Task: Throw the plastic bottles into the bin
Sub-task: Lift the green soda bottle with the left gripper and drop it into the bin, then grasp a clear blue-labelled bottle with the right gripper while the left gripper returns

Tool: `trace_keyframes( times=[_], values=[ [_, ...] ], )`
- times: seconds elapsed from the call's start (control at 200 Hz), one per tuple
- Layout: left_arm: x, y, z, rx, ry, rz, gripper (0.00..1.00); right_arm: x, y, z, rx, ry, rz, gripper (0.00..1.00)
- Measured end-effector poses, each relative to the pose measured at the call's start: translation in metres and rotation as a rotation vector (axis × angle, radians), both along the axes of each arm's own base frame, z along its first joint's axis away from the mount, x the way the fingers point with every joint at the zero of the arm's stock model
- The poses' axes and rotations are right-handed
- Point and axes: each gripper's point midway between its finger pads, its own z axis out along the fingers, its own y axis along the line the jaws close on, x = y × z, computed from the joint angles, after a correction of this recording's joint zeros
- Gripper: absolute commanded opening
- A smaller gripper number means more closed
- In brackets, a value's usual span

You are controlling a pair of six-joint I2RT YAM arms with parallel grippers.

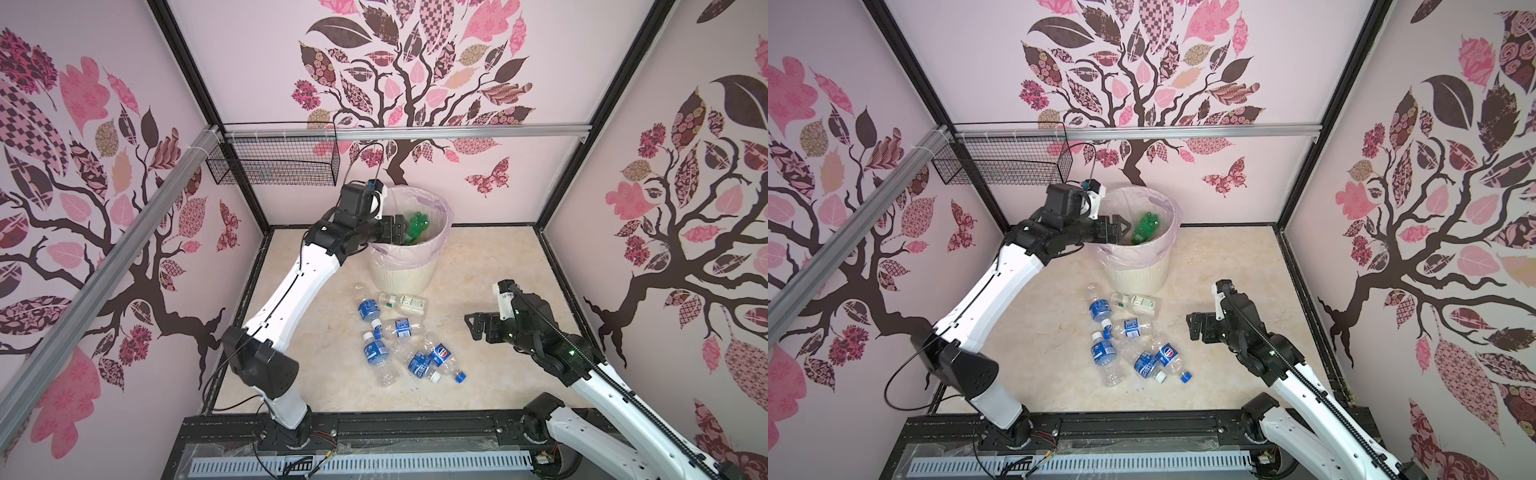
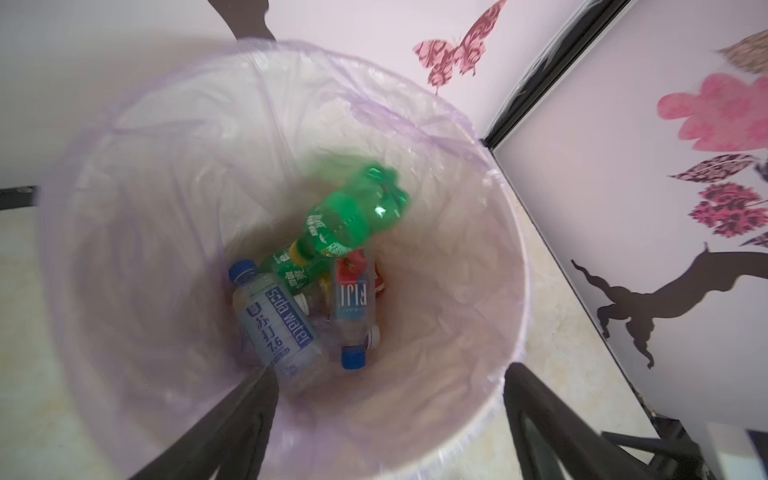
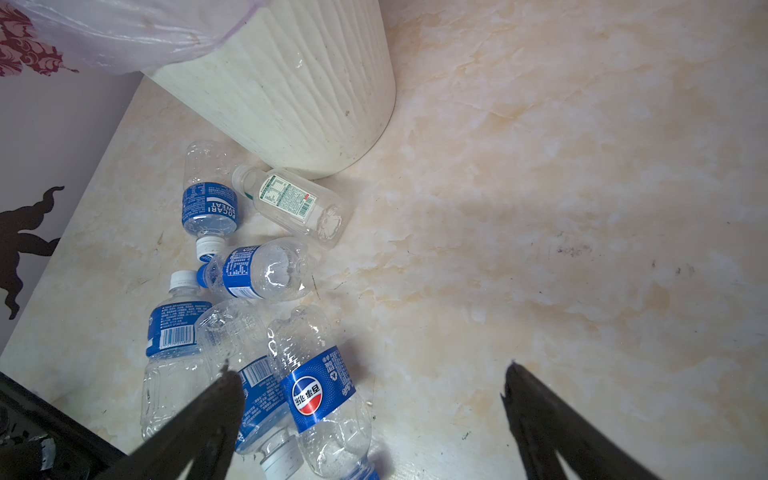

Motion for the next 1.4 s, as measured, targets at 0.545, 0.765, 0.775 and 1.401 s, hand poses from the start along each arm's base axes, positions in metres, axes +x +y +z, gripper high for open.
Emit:
trace_keyframes(
  times=[0.545,0.765,0.775,1.401],
  values=[
    [-0.114,0.115,-0.001,0.071,-0.067,0.167,0.90,-0.016,0.032,-0.047,-0.004,0.244,0.187,0.96],
    [-0.151,0.136,-0.064,0.132,0.013,0.198,0.91,-0.026,0.048,-0.061,0.003,0.322,0.257,0.93],
    [-0.152,0.137,-0.067,0.134,0.017,0.199,0.91,-0.027,0.049,-0.062,0.003,0.325,0.261,0.93],
    [-0.164,0.143,-0.170,0.175,0.138,0.215,0.91,-0.033,0.071,-0.100,0.001,0.434,0.325,0.87]
  ],
)
